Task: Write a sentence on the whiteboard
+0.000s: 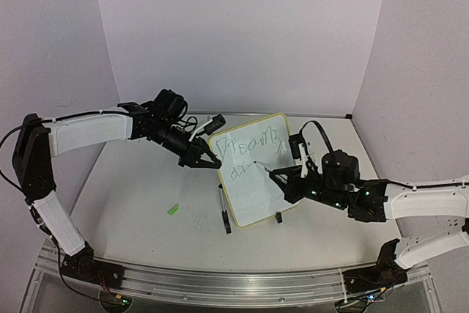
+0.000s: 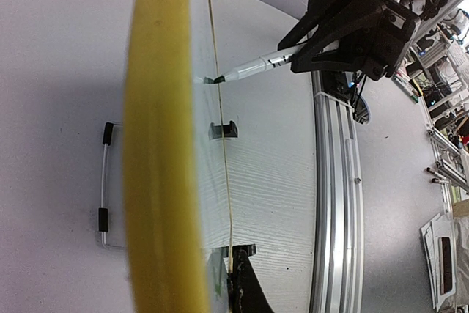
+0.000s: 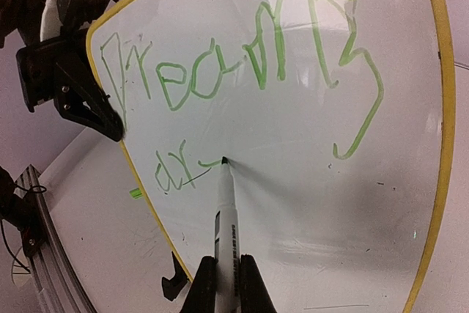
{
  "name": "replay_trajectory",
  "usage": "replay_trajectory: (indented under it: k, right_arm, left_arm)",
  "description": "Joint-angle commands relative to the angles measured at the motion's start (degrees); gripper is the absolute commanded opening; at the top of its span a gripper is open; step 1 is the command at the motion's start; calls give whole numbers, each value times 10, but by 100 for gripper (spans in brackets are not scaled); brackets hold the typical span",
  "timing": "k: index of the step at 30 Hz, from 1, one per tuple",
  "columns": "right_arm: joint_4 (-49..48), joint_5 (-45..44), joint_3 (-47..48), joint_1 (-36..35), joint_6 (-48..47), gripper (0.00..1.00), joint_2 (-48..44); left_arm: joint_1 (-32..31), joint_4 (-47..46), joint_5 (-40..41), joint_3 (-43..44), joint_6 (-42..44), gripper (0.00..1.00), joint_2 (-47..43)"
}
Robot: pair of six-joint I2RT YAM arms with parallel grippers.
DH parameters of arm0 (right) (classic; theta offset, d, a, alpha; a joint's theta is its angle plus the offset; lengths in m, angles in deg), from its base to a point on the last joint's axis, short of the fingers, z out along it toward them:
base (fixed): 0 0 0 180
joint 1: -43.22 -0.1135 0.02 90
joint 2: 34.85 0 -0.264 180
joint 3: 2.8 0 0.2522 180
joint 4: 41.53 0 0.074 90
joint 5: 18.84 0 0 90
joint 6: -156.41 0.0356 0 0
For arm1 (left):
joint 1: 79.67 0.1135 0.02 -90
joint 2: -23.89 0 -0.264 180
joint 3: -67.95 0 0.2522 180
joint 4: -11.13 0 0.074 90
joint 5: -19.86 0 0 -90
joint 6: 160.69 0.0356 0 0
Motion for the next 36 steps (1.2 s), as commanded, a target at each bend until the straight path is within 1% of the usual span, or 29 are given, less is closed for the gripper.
replay_trajectory:
  k: [1,11,26,29,36]
  right_arm:
    - [-7,-3,34,3,-16,0,20]
    - [-8,9,24,3,0,0,33]
    - [15,19,-1,3,20,0,18]
    - [24,12,-1,3,20,0,12]
    - [35,-39,1,3,24,0,-7]
  left_arm:
    - [-9,44,36,-9,23,0,16]
    - [-9,44,35,-9,22,0,16]
    - [-9,44,35,-9,23,0,18]
    - [-9,44,35,-9,23,0,18]
    - [-9,44,34,-9,22,0,18]
